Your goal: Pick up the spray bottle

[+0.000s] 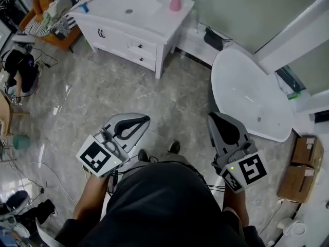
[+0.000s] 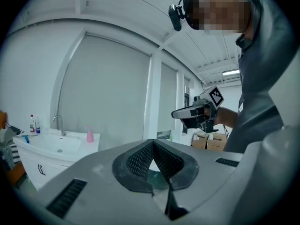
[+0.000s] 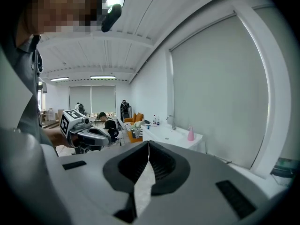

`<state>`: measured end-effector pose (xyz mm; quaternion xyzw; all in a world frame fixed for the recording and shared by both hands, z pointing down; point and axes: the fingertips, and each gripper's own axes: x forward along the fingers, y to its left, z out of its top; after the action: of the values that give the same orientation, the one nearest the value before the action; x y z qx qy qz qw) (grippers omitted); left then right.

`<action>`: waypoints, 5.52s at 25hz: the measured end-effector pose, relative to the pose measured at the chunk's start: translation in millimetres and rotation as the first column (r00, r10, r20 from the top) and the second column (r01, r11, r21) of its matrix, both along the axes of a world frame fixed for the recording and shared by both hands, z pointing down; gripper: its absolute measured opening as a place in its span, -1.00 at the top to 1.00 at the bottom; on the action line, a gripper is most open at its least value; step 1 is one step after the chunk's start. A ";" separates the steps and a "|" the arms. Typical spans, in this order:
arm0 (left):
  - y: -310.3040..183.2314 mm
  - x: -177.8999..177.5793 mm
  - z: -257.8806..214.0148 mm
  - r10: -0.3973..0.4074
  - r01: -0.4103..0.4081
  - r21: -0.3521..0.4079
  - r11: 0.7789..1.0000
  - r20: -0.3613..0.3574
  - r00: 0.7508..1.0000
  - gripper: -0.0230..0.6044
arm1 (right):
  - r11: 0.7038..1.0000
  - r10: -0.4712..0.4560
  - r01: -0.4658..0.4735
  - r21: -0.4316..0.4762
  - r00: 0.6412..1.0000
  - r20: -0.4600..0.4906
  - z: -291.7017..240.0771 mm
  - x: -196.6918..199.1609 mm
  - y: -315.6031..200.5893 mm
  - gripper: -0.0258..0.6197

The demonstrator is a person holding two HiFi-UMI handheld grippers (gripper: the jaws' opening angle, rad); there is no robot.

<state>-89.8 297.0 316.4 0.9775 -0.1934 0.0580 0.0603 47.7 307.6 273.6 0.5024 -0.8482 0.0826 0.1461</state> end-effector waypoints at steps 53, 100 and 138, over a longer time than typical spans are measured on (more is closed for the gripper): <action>-201.6 -55.5 1.8 0.055 -0.055 0.017 0.998 0.000 0.998 0.92 | 0.997 0.079 -0.079 0.006 0.997 -0.021 -2.1 -41.0 -190.6 0.89; -376.4 26.6 -5.2 0.052 -0.052 -0.017 0.999 0.056 0.997 0.92 | 0.999 0.028 -0.026 -0.046 0.999 0.045 22.7 23.7 -401.8 0.89; -540.7 131.8 5.1 -0.075 0.079 -0.045 0.996 0.085 0.994 0.92 | 0.988 -0.119 0.123 -0.089 0.991 0.054 45.7 119.1 -593.4 0.89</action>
<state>42.0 -243.7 321.5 0.9644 -0.2319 0.1008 0.0779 166.8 -285.8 319.3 0.4405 -0.8758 0.1247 0.1530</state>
